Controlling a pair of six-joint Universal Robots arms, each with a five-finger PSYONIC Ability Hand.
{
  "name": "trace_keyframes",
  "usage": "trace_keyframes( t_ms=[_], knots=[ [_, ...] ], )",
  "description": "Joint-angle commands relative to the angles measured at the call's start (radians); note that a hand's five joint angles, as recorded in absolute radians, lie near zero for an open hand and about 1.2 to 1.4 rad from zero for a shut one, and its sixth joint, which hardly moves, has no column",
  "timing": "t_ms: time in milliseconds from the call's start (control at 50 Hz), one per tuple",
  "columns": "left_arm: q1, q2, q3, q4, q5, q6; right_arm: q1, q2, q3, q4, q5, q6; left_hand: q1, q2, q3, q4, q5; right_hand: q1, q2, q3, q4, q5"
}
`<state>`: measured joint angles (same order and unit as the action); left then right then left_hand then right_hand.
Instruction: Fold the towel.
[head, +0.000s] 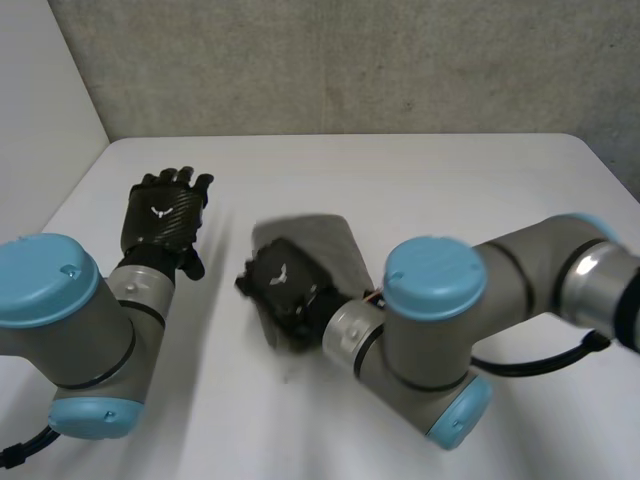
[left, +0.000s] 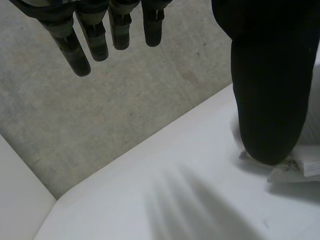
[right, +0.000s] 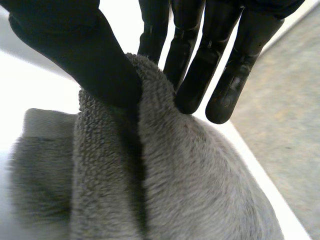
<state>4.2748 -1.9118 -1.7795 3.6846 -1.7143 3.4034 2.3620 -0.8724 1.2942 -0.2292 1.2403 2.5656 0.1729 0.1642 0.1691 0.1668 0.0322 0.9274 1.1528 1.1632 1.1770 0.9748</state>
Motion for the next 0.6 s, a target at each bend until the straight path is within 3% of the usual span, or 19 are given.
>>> trace_keyframes(
  t_ms=[20, 40, 80, 100, 160, 260, 380, 480, 600],
  knots=[
    [-0.007, 0.002, 0.02, 0.0, 0.007, -0.001, 0.01, -0.031, -0.026, 0.021, 0.12, 0.026, 0.002, 0.01, 0.005, 0.008, -0.032, -0.493, -0.719, -0.729, -0.743, -0.715],
    [-0.007, 0.002, 0.02, 0.0, 0.007, -0.001, 0.008, -0.068, -0.027, 0.016, 0.151, 0.083, 0.002, 0.01, 0.005, 0.008, -0.032, -0.665, -0.89, -0.9, -0.914, -0.886],
    [-0.013, -0.001, 0.058, 0.0, 0.005, -0.003, 0.003, -0.097, -0.029, 0.016, 0.171, 0.146, 0.005, 0.014, 0.009, 0.011, -0.028, -0.745, -0.97, -0.981, -0.994, -0.967],
    [-0.013, -0.001, 0.058, 0.0, 0.005, -0.003, 0.003, -0.097, -0.029, 0.016, 0.171, 0.146, 0.005, 0.014, 0.009, 0.011, -0.028, -0.746, -0.971, -0.981, -0.995, -0.967],
    [-0.029, -0.001, 0.092, 0.0, 0.005, -0.016, -0.052, -0.172, -0.015, 0.025, 0.192, 0.339, 0.011, 0.02, 0.015, 0.017, -0.023, -0.753, -0.978, -0.989, -1.003, -0.975],
    [-0.088, -0.019, 0.176, -0.003, 0.007, -0.078, -0.127, -0.186, -0.021, 0.063, 0.189, 0.471, 0.04, 0.049, 0.044, 0.047, 0.007, -0.753, -0.978, -0.989, -1.003, -0.975],
    [-0.136, -0.082, 0.249, -0.058, 0.028, -0.139, -0.193, -0.076, -0.081, 0.114, 0.179, 0.501, 0.041, 0.049, 0.044, 0.047, 0.007, -0.753, -0.978, -0.989, -1.003, -0.975],
    [-0.147, -0.209, 0.334, -0.265, 0.079, -0.272, -0.208, 0.018, -0.139, 0.154, 0.14, 0.504, 0.029, 0.038, 0.033, 0.035, -0.005, -0.753, -0.978, -0.989, -1.003, -0.975],
    [-0.144, -0.296, 0.353, -0.344, 0.078, -0.337, -0.211, 0.107, -0.197, 0.199, 0.094, 0.505, 0.026, 0.035, 0.03, 0.032, -0.008, -0.753, -0.978, -0.989, -1.003, -0.975]
  ],
)
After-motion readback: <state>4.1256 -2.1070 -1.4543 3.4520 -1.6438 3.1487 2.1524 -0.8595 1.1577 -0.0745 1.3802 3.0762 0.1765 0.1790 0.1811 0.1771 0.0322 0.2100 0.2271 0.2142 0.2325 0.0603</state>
